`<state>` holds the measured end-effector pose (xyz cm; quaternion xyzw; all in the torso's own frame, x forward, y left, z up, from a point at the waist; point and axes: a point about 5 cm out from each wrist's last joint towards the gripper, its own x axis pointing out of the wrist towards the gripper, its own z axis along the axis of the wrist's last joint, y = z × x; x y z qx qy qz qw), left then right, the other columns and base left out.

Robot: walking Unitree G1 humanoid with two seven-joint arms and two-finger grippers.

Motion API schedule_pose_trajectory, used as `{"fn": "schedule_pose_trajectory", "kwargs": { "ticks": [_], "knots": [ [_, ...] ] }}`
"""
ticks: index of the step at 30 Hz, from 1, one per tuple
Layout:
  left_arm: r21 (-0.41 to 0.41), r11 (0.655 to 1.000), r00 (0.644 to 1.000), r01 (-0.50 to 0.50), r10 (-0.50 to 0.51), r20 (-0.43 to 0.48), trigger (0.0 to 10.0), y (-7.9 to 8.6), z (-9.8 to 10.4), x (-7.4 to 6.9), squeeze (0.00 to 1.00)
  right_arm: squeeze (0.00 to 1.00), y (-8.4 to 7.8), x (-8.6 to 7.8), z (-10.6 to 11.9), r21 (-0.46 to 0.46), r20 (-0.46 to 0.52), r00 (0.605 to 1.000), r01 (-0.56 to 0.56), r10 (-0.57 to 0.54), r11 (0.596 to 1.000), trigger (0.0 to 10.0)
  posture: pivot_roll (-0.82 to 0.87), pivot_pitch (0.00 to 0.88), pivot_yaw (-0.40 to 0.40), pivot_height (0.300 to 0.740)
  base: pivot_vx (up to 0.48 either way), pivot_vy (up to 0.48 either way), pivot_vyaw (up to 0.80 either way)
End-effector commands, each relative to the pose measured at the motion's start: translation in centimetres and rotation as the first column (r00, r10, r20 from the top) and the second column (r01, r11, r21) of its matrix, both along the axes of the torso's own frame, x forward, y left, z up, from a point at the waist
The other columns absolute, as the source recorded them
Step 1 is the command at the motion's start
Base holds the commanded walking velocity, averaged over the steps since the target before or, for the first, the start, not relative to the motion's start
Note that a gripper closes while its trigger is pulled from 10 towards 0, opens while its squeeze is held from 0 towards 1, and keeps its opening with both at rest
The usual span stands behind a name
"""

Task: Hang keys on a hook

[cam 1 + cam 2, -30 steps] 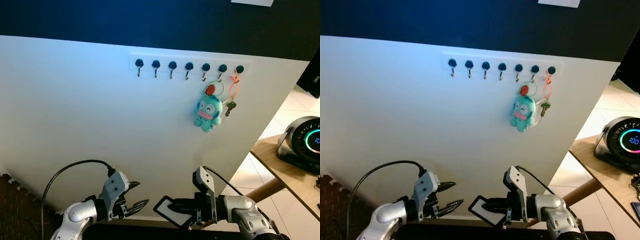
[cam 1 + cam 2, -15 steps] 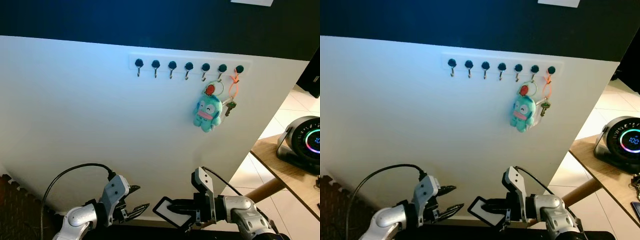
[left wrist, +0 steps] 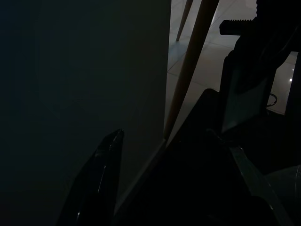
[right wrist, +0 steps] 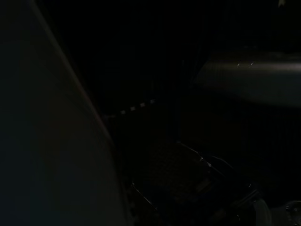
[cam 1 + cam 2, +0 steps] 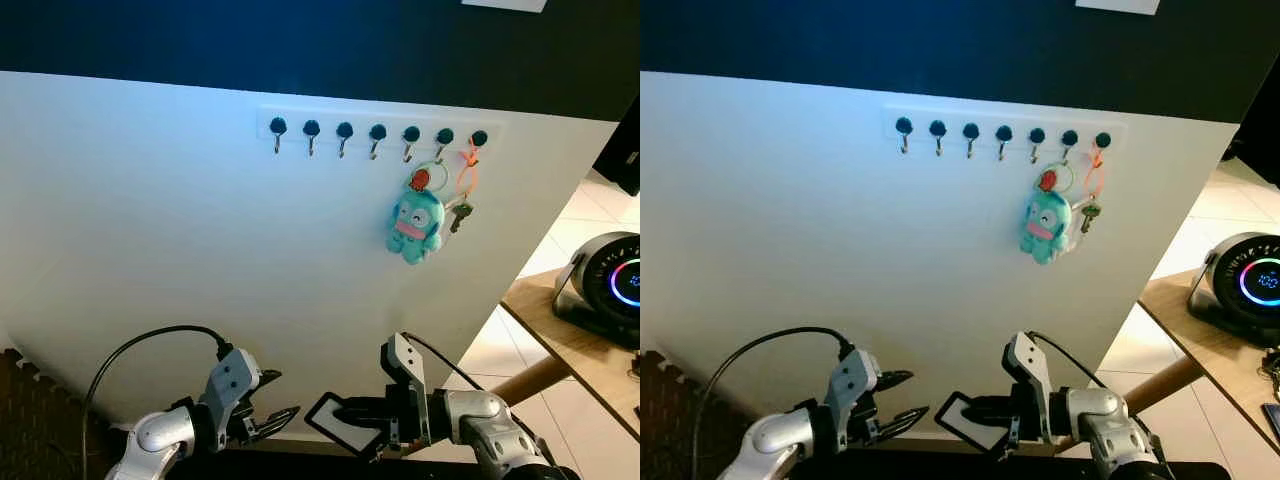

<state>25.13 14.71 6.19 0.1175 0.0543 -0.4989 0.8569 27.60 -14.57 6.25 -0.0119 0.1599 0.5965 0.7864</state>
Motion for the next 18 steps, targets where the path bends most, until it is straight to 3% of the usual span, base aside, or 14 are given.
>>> {"fn": "schedule_pose_trajectory", "kwargs": {
  "ticks": [1,18],
  "knots": [
    [0.006,1.0,1.0,0.013,-0.013,-0.004,10.0,-0.31,-0.07,-0.21,0.0,0.0,-0.01,0.15,0.09,-0.018,0.011,1.0,-0.006,0.006,1.0,10.0,0.0,0.056,-0.078,0.74,0.0,0.0,0.0],
    [0.024,1.0,1.0,0.013,-0.013,0.007,10.0,-0.13,0.02,-0.07,0.0,0.0,0.43,0.51,0.03,-0.056,0.031,1.0,0.0,0.002,0.998,10.0,0.01,0.054,-0.079,0.74,0.0,0.0,0.0]
  ]
}}
